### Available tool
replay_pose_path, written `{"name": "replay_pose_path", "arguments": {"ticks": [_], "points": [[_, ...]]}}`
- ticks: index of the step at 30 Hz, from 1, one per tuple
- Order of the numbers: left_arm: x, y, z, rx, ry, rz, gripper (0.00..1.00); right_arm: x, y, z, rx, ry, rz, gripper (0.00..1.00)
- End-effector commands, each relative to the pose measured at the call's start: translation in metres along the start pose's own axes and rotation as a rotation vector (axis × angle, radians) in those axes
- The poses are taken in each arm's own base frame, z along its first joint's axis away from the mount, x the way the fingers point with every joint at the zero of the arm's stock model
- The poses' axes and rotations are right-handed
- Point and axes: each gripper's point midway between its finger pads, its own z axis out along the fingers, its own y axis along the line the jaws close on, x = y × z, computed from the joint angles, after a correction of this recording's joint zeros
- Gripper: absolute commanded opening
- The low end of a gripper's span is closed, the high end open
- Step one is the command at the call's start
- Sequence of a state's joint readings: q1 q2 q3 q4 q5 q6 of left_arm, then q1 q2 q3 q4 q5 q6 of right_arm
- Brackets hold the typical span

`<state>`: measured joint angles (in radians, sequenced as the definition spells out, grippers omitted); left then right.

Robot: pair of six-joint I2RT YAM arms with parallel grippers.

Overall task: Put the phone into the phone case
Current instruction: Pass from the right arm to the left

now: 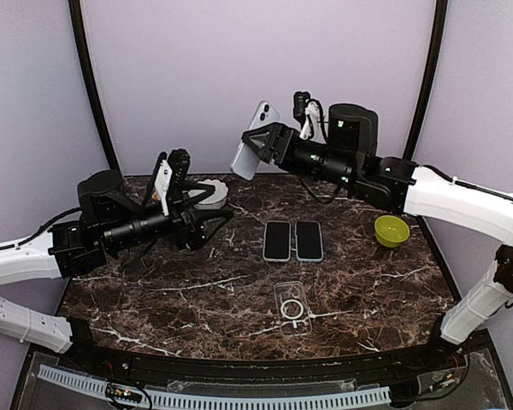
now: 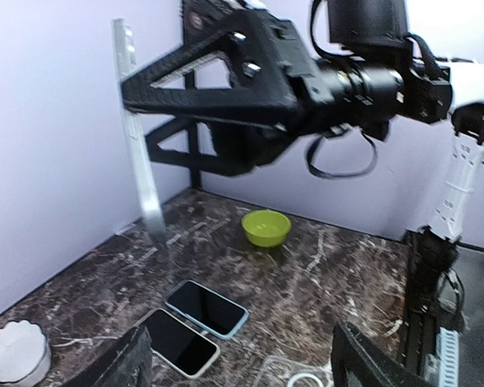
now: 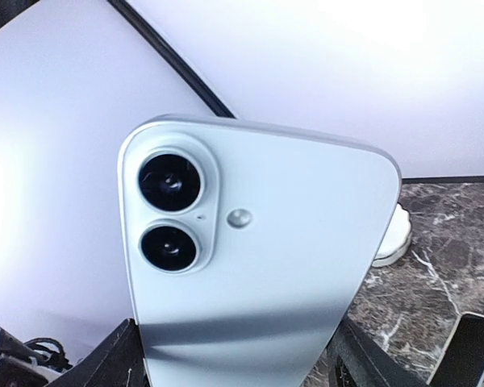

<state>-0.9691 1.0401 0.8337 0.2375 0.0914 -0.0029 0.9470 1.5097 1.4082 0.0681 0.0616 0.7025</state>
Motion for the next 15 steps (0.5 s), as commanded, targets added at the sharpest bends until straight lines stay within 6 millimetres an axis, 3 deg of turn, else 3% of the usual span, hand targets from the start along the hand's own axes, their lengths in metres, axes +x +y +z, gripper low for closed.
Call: {"name": "replay_pose_path", "arguments": {"ticks": [1,4,7,11,15], "points": [[-0.055,0.035,-0.013,-0.223,-0.252,0.044,0.75,-0.036,0.071,-0.012,-0.271,-0.144,-0.010,0.26],[-0.057,0.045,-0.006,-0.285,-0.262,0.082,0.72,-0.031,0.077,-0.013,-0.293,-0.134,-0.006,0.26],[-0.053,0.044,0.005,-0.274,-0.245,0.102,0.62,-0.027,0.078,-0.013,-0.305,-0.129,0.003,0.25],[-0.061,0.040,0.010,-0.265,-0.271,0.127,0.47,-0.018,0.079,-0.010,-0.319,-0.104,0.019,0.25],[-0.069,0.043,0.010,-0.294,-0.302,0.160,0.40,-0.013,0.077,-0.007,-0.320,-0.091,0.030,0.24]]}}
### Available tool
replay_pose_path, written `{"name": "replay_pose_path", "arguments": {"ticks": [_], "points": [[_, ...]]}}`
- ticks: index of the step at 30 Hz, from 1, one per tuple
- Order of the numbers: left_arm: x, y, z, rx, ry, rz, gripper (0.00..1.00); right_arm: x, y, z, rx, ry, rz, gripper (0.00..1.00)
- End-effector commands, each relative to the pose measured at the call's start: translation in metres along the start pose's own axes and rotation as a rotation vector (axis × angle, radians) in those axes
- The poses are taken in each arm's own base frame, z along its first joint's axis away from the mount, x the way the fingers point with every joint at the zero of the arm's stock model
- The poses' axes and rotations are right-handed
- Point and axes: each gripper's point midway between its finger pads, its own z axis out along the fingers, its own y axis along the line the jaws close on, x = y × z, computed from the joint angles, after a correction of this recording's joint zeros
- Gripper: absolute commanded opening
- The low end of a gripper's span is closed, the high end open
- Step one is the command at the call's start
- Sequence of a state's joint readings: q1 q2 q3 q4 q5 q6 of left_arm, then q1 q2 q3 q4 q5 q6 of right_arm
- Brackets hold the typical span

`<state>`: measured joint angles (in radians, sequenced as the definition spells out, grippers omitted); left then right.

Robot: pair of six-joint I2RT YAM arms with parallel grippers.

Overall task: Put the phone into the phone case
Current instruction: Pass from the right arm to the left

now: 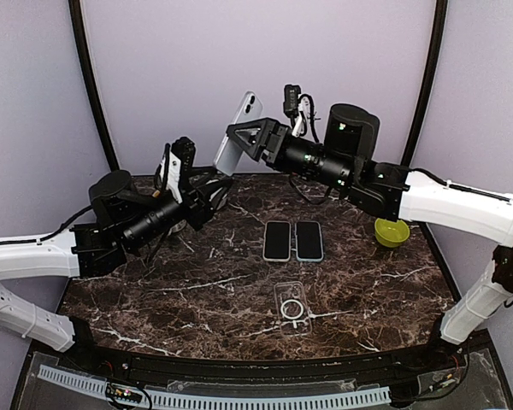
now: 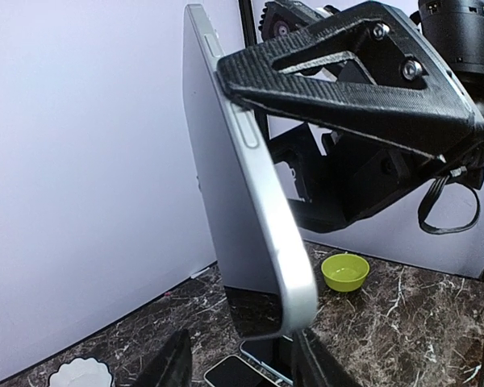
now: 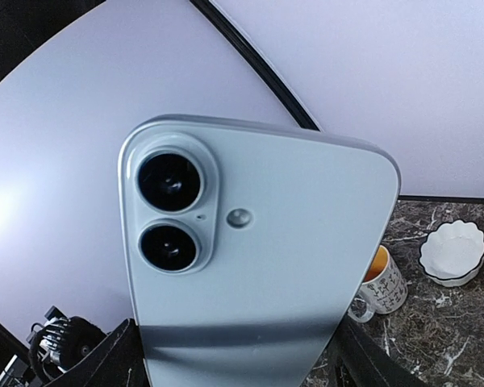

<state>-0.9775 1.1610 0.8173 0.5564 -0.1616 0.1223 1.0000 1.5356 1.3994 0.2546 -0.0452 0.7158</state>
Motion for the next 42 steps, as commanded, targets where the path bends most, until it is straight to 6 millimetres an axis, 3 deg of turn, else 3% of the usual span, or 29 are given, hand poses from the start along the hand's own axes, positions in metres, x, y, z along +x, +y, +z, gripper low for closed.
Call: {"name": "replay_pose_path", "arguments": {"ticks": [1,8,15,17,22,27,28,32,33,42], "points": [[-0.047,0.008,-0.002,-0.050,-0.152,0.041,0.40,-0.017,0.024,-0.002,-0.102,-0.070,0.015,0.24],[-0.051,0.004,0.002,-0.055,-0.180,0.084,0.34,-0.008,0.020,0.005,-0.101,-0.042,0.031,0.23],[-0.052,0.004,0.000,-0.060,-0.186,0.106,0.02,-0.004,0.017,0.009,-0.089,-0.025,0.028,0.24],[-0.050,0.005,0.000,-0.074,-0.181,0.118,0.00,-0.006,0.017,0.008,-0.079,-0.030,0.024,0.29],[-0.049,0.012,-0.001,-0.151,-0.179,0.209,0.00,-0.009,0.005,0.004,-0.009,-0.050,0.053,0.61],[-0.034,0.004,0.005,-0.280,-0.134,0.489,0.00,-0.001,-0.004,0.013,0.033,-0.015,0.147,0.65],[-0.041,0.004,0.004,-0.314,-0.163,0.512,0.00,0.001,-0.006,0.016,0.043,-0.005,0.164,0.64],[-0.027,-0.009,0.010,-0.410,-0.134,0.697,0.00,0.000,-0.013,0.020,0.081,-0.011,0.205,0.61],[-0.033,-0.008,0.008,-0.447,-0.152,0.734,0.00,0.001,-0.015,0.020,0.091,-0.013,0.209,0.58],[-0.020,-0.017,0.018,-0.631,-0.109,0.949,0.00,0.004,-0.035,0.012,0.187,-0.021,0.240,0.21]]}}
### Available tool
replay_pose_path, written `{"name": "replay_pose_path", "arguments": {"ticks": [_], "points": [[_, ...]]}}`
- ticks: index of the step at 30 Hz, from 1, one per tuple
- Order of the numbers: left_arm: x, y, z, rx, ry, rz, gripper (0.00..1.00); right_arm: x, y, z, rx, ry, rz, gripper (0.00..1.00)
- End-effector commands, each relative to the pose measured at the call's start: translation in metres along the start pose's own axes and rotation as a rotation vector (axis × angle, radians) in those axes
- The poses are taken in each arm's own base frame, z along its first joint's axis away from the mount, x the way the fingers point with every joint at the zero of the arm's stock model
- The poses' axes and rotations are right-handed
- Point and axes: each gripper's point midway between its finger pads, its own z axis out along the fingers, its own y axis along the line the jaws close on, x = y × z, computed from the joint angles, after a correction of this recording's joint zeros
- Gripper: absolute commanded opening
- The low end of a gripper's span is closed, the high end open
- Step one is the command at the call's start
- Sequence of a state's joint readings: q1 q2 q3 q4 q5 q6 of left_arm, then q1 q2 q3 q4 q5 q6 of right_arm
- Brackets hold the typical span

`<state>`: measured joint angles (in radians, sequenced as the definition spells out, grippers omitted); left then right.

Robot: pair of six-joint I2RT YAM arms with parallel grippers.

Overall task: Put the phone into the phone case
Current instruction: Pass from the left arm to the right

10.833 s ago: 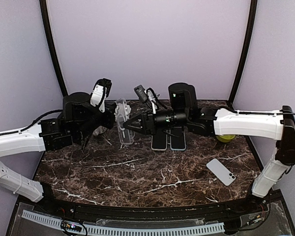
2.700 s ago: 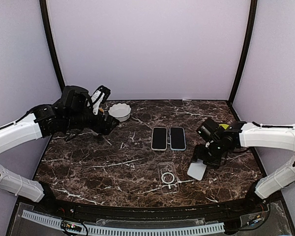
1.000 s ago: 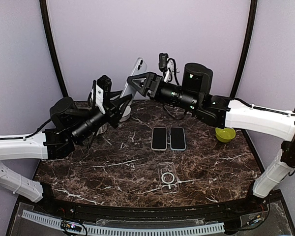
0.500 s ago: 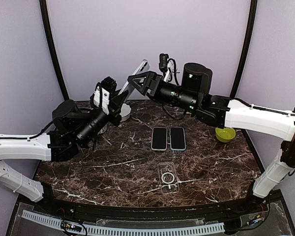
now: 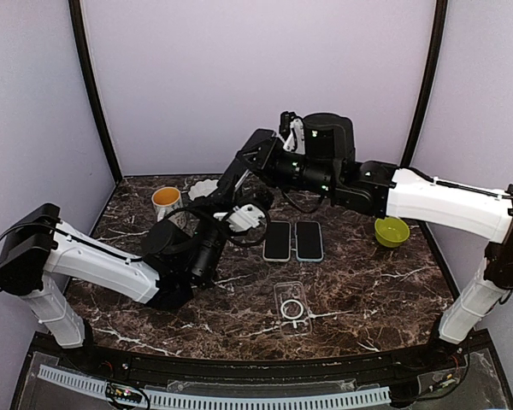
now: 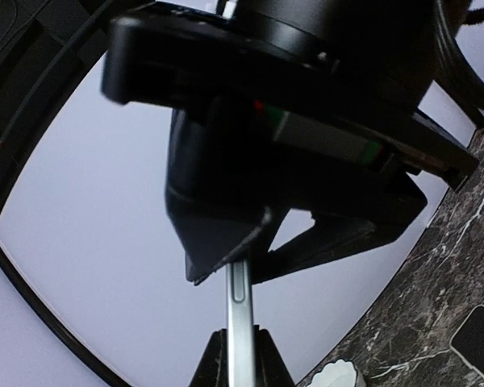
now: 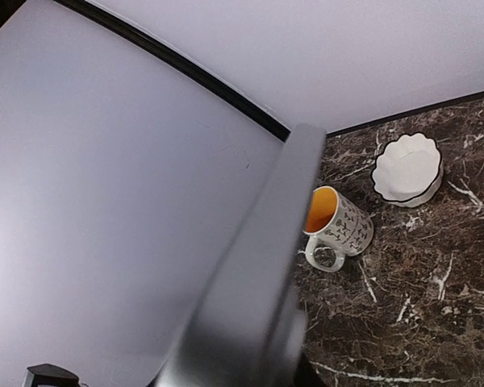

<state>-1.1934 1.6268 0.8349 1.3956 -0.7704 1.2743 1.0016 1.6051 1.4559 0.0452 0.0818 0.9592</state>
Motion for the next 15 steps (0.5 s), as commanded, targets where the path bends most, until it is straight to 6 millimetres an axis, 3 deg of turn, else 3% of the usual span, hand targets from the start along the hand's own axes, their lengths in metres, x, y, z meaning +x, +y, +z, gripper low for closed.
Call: {"name": "replay_pose_path", "arguments": {"ticks": [1,6,8,11,12,15], "points": [[-0.030,0.030,-0.005,-0.163,-0.064,0.066,0.00,-0.022,0.024,-0.006,-0.070,-0.077,0.006,0.16],[-0.029,0.014,-0.007,-0.175,-0.057,0.170,0.00,-0.027,0.023,-0.010,-0.059,-0.089,0.002,0.00],[-0.029,0.010,-0.008,-0.167,-0.058,0.187,0.01,-0.029,0.022,-0.012,-0.057,-0.095,0.001,0.00],[-0.027,0.005,-0.008,-0.145,-0.046,0.193,0.25,-0.034,0.020,-0.016,-0.055,-0.103,-0.004,0.00],[-0.025,0.000,-0.007,-0.120,-0.041,0.193,0.42,-0.035,0.019,-0.018,-0.058,-0.108,-0.007,0.00],[-0.022,-0.009,-0.008,-0.040,-0.024,0.172,0.68,-0.043,0.016,-0.023,-0.067,-0.122,-0.033,0.00]]}}
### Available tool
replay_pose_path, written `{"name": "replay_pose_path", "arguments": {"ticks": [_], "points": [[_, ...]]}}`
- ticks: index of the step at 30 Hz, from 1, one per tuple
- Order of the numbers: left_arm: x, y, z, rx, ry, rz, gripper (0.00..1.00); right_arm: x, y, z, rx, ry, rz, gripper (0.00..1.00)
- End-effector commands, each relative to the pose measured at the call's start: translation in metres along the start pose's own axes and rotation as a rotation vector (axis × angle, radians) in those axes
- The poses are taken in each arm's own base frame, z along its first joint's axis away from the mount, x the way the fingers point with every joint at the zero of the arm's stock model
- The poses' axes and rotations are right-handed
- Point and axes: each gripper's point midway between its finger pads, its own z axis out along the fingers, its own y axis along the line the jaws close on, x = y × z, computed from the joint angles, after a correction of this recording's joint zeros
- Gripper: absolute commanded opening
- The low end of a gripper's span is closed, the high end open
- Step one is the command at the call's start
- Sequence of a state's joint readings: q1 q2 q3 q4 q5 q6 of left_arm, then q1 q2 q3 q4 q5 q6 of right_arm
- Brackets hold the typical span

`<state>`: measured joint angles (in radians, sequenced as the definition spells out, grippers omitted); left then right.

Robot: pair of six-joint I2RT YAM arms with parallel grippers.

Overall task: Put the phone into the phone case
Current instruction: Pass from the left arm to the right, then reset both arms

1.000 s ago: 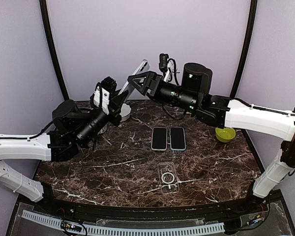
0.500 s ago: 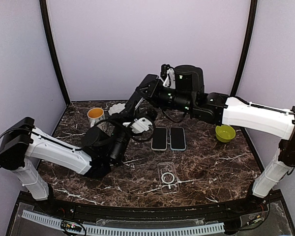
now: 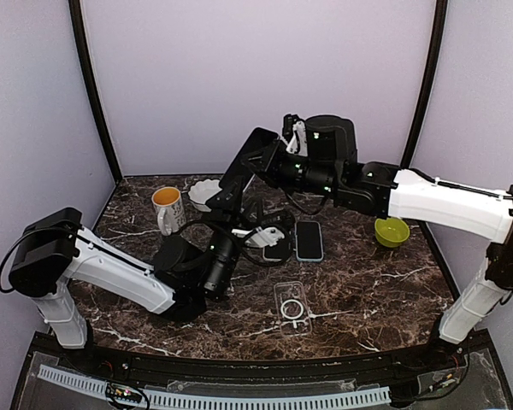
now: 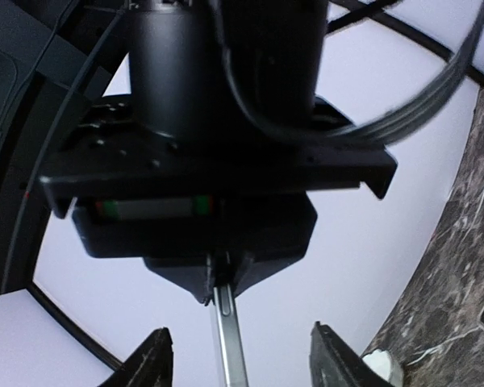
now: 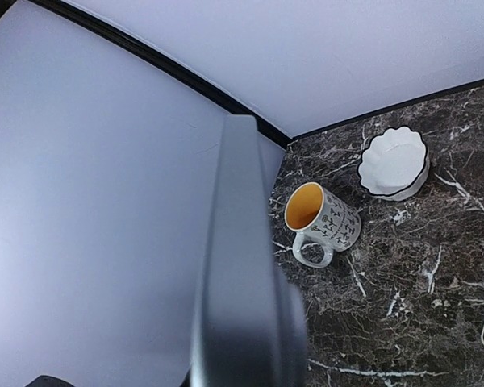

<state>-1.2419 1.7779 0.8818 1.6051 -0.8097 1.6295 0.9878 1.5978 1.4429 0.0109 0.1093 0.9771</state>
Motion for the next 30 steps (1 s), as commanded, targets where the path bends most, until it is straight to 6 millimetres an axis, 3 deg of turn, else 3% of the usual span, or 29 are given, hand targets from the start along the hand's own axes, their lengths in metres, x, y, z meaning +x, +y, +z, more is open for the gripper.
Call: {"name": "replay_pose_path", "arguments": {"ticks": [1,2,3,4,5,6,7,10,12,14,19,21,25,30], "points": [[-0.008,-0.001,-0.002,0.085,-0.013,-0.099,0.75,-0.043,0.033,-0.024,-0.129,-0.116,-0.067,0.00],[-0.009,0.003,-0.002,0.111,-0.018,-0.122,0.78,-0.046,0.033,-0.026,-0.131,-0.116,-0.089,0.00],[-0.009,-0.019,-0.006,0.217,-0.009,-0.133,0.82,-0.049,0.034,-0.028,-0.136,-0.114,-0.121,0.00],[-0.015,-0.014,-0.006,0.256,-0.033,-0.180,0.83,-0.051,0.035,-0.030,-0.144,-0.112,-0.157,0.00],[-0.012,-0.040,-0.015,0.390,-0.012,-0.197,0.84,-0.053,0.037,-0.033,-0.155,-0.109,-0.198,0.00],[-0.024,-0.032,-0.017,0.453,-0.043,-0.345,0.85,-0.056,0.039,-0.037,-0.161,-0.112,-0.243,0.00],[-0.024,-0.036,-0.027,0.566,-0.041,-0.357,0.85,-0.056,0.042,-0.041,-0.175,-0.099,-0.292,0.00],[-0.048,-0.042,-0.059,0.917,-0.125,-0.634,0.86,-0.052,0.049,-0.053,-0.199,-0.068,-0.458,0.00],[-0.054,-0.035,-0.077,1.089,-0.129,-0.770,0.86,-0.045,0.060,-0.064,-0.262,-0.030,-0.550,0.00],[-0.060,-0.015,-0.080,1.187,-0.146,-0.929,0.85,-0.038,0.071,-0.077,-0.327,-0.004,-0.626,0.00],[-0.057,0.056,-0.060,1.257,-0.211,-1.255,0.84,-0.021,0.102,-0.115,-0.533,0.048,-0.735,0.00],[-0.056,0.073,-0.054,1.284,-0.230,-1.342,0.83,-0.009,0.117,-0.131,-0.657,0.080,-0.756,0.00],[-0.058,0.086,-0.050,1.347,-0.234,-1.443,0.83,0.006,0.136,-0.152,-0.813,0.109,-0.775,0.00],[-0.072,0.087,-0.058,1.469,-0.289,-1.443,0.83,0.010,0.139,-0.146,-0.801,0.111,-0.781,0.00]]}}
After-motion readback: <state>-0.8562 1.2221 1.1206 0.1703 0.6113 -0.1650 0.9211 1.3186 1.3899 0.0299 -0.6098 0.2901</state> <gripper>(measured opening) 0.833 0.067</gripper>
